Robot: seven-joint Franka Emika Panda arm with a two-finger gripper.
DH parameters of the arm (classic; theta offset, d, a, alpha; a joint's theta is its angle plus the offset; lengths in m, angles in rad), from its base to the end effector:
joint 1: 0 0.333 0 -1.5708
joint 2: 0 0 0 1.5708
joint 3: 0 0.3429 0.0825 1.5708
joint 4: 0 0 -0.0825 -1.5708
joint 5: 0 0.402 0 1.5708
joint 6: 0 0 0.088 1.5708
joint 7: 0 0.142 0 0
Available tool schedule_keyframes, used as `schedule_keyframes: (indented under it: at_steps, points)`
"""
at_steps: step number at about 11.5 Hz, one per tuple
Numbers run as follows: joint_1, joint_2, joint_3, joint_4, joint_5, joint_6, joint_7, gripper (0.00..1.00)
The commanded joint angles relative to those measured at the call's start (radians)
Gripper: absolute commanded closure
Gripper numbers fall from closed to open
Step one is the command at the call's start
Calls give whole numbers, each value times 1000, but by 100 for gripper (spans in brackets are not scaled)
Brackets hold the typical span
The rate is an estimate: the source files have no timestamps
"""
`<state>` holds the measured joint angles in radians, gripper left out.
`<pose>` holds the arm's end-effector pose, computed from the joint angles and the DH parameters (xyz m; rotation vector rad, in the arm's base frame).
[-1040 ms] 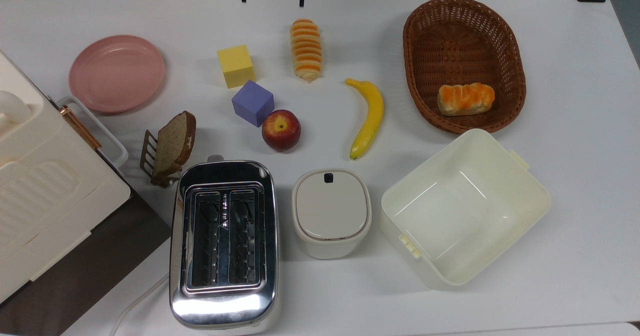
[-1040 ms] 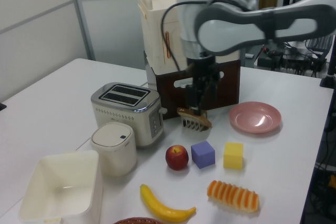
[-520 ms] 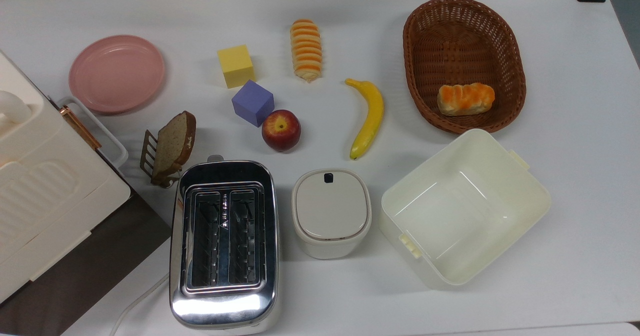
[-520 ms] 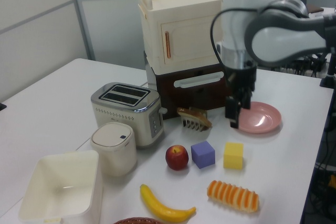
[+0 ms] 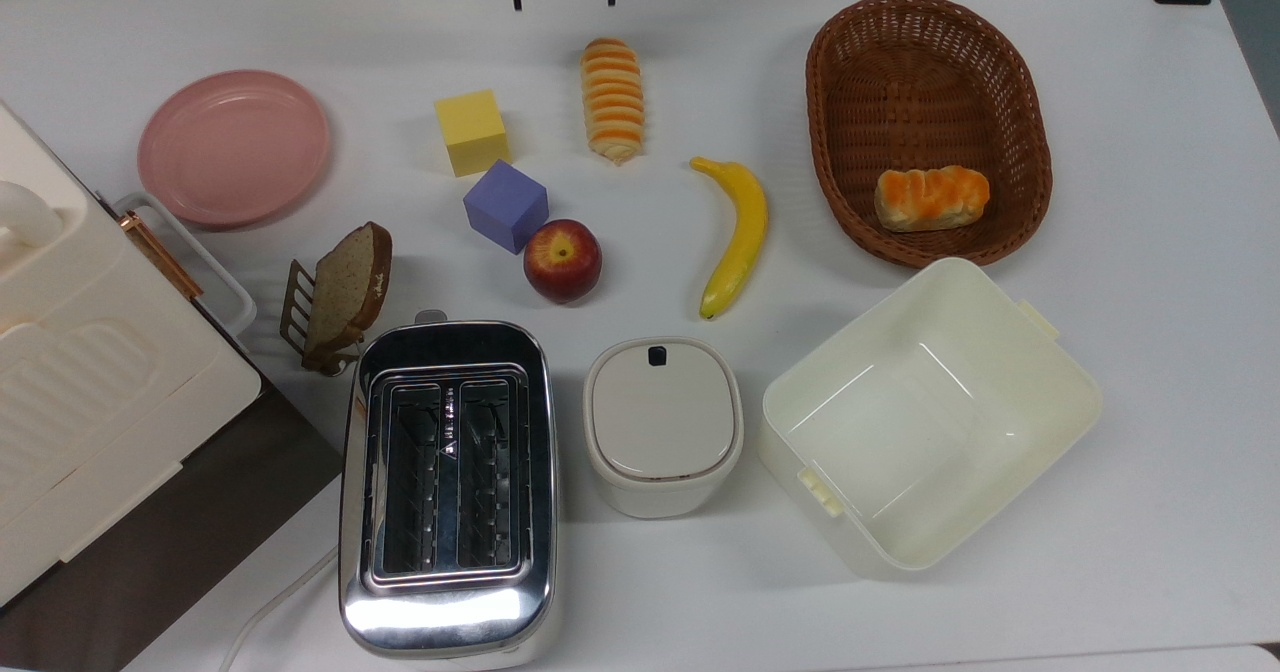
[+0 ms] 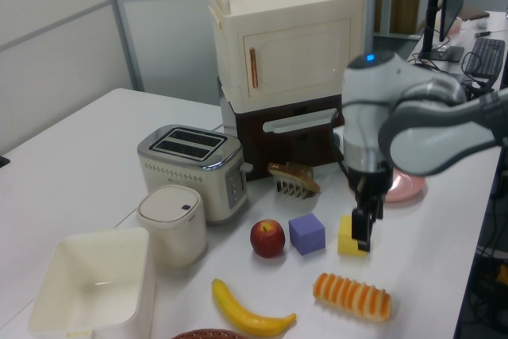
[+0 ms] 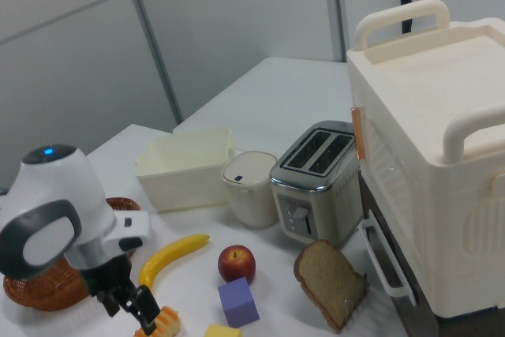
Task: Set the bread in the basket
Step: 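Lower the gripper and close it on the striped bread loaf, then lift the bread loaf and carry it over the wicker basket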
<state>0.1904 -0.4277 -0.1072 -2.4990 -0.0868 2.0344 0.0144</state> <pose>0.4074 0.0267 0.4125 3.1011 0.1856 -0.0564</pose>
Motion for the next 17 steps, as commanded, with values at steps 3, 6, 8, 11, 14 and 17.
schedule_keyframes:
  at_steps: [3, 6, 8, 11, 14, 17]
  points:
    - [66, 122, -9, -80, 13, 174, -24, 0]
    - [93, 242, -9, -73, 13, 274, -10, 0]
    - [95, 265, -9, -72, 12, 283, -8, 0]
    - [95, 265, -9, -70, 9, 283, -10, 41]
    - [92, 259, -9, -32, 6, 264, -5, 89]
    - [147, 248, -8, 131, 12, 68, 48, 91]
